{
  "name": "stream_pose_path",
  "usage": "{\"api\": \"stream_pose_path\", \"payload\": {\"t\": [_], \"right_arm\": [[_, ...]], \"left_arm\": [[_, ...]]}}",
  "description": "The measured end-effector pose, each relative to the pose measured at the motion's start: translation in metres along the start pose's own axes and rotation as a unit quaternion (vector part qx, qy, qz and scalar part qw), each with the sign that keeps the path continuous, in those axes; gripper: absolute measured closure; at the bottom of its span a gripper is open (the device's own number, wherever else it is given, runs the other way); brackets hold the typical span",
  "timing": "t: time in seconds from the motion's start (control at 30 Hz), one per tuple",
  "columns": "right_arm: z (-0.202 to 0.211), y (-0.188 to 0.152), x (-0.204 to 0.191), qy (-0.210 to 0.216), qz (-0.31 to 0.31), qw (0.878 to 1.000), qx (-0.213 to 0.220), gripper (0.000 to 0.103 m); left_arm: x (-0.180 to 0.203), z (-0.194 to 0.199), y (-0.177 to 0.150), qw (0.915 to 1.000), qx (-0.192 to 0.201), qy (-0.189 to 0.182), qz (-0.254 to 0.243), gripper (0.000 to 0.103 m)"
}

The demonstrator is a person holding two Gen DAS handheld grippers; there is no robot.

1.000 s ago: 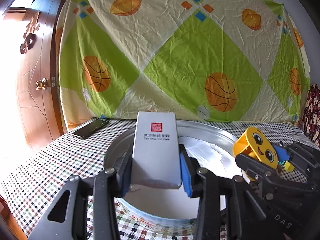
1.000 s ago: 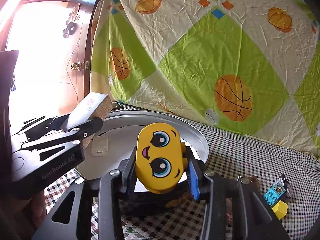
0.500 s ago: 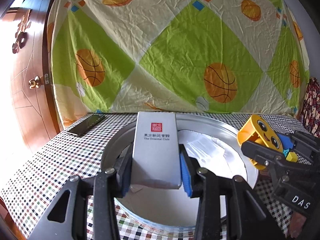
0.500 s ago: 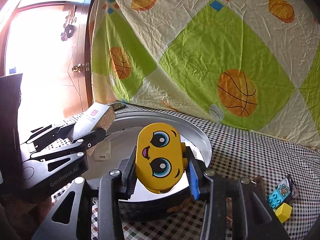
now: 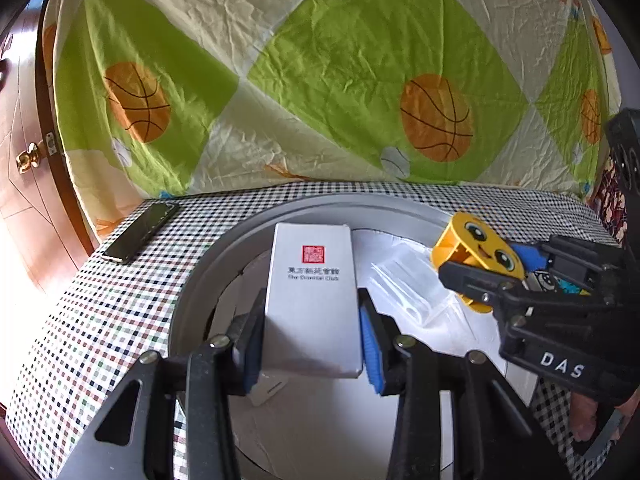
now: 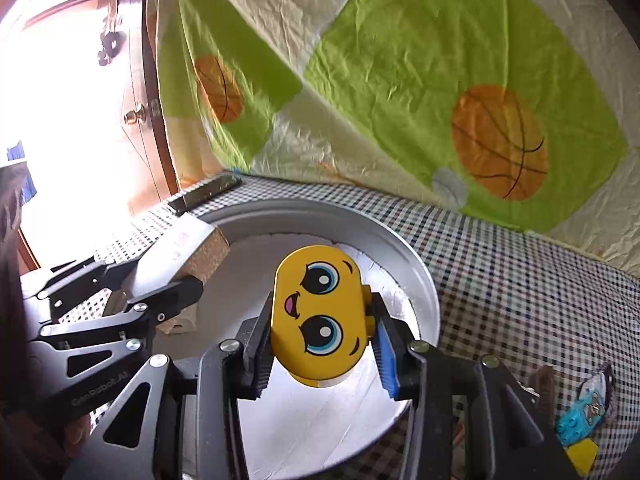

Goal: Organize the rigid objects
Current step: 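Release white card box into tin with left gripper while right gripper drops yellow toy, then grasp brown framed picture with left gripper while right gripper reaches yellow cube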

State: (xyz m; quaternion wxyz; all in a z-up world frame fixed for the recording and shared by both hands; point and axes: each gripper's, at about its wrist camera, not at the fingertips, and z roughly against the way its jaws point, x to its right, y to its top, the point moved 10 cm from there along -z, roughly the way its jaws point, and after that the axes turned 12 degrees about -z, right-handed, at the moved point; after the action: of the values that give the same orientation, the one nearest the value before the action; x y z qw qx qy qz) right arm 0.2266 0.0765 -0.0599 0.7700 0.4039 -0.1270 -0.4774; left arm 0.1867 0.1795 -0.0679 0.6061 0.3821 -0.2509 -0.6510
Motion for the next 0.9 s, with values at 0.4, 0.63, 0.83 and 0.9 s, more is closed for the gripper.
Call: {"api": "stream_pose_path", "payload": {"t": [0.4, 0.63, 0.83, 0.9], "right_arm": [[-0.024, -0.004, -0.007, 0.009, 0.015, 0.999, -0.038, 0.049], [-0.002, 0.004, 0.006, 0.016, -0.008, 1.0, -0.018, 0.036], [0.044, 0.001, 0.048, -0.013, -0.005, 1.0, 0.006, 0.031], [0.06, -0.004, 0.071, -0.024, -0.017, 1.0, 0.01, 0.03]], "left_arm": [[-0.009, -0.011, 0.001, 0.9979, -0.021, 0.051, -0.035, 0.059], [-0.018, 0.002, -0.001, 0.9971, -0.005, 0.075, -0.017, 0.018], [0.003, 0.024, 0.005, 0.997, 0.026, 0.071, -0.018, 0.007], [0.015, 0.028, 0.007, 0.9977, 0.032, 0.059, -0.016, 0.007]]}}
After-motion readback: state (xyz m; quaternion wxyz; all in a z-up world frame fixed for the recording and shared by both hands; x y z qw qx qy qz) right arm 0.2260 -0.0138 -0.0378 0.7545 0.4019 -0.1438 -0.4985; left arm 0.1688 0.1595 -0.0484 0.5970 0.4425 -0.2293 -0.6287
